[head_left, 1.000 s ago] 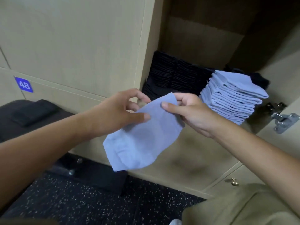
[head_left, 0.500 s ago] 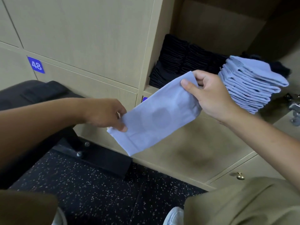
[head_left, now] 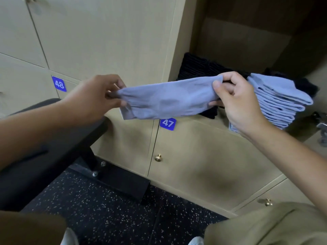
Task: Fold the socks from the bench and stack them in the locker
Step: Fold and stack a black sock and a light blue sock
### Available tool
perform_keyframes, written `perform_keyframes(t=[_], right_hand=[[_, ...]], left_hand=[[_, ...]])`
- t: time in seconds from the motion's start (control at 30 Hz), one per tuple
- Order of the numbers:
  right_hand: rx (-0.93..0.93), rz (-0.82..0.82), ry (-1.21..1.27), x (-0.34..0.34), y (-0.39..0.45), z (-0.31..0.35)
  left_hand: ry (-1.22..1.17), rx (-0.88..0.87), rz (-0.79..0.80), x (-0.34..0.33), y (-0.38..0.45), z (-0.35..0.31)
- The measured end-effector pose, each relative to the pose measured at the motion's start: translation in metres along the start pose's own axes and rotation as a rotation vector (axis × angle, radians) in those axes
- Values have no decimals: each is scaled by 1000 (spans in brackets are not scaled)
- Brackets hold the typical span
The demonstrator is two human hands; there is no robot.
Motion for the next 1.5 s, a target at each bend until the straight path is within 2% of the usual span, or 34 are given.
perform_keyframes(t=[0.17,0.37,0.67,0.97,1.13,1.33,1.5], right_hand=[[-17,-37,196,0,5,10],[-98,193,491,-31,-1,35],[-205,416,613,-77,-20,53],[-313,447,679,-75,-25,51],[-321,353,499,-54,-18,40],[-71,380,121,-35,-11,56],[26,244,-9,-21,-7,60]], left_hand=[[-68,-124,-14,12,-14,-37],[-187,-130,-46,13,-21,-74],[-177,-279,48,-14,-14,-106],[-315,-298,156,-31,-7,-114],[-425,-205,139,-38,0,-112],[-452,-136,38,-38,9,-115],[-502,-104,-16,-42,12,-121]])
Point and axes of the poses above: each hand's wrist, its own y-axis towards the middle knuckle, its own x-axis out of the back of the hand, z = x × y, the point moved 8 cm from there along y, towards the middle knuckle, and after that the axes turned 5 degrees about x, right-handed, at the moved point
